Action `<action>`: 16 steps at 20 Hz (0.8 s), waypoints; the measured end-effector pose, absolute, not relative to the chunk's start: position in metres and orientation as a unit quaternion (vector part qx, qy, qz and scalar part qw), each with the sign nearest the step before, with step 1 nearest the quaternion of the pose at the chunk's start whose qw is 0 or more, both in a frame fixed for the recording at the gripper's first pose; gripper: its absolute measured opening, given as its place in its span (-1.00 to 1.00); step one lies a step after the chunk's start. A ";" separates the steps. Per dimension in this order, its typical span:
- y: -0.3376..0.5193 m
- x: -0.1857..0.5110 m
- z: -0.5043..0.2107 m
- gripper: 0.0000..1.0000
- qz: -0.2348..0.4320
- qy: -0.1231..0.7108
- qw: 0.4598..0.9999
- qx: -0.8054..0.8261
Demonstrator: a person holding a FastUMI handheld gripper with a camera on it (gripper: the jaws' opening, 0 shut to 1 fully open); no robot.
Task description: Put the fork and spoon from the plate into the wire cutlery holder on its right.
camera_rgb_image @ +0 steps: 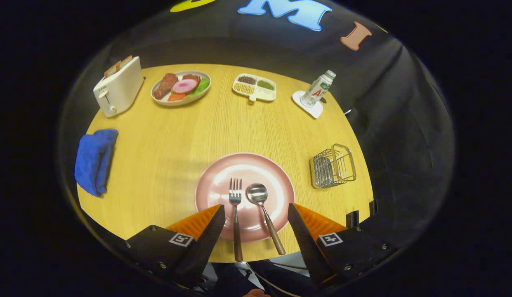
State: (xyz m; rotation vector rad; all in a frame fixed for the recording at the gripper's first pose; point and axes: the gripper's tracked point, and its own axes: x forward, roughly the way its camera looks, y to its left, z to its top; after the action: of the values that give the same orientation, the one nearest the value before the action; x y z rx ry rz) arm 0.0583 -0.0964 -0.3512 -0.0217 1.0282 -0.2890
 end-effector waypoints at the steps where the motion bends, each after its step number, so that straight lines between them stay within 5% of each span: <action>1: -0.100 0.058 -0.359 0.89 -0.136 0.504 0.853 -0.016; 16: -0.125 0.049 -0.432 0.84 -0.078 0.607 0.789 -0.053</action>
State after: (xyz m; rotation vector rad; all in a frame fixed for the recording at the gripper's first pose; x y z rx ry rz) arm 0.0490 -0.1249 -0.4316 -0.1145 1.3084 -0.1675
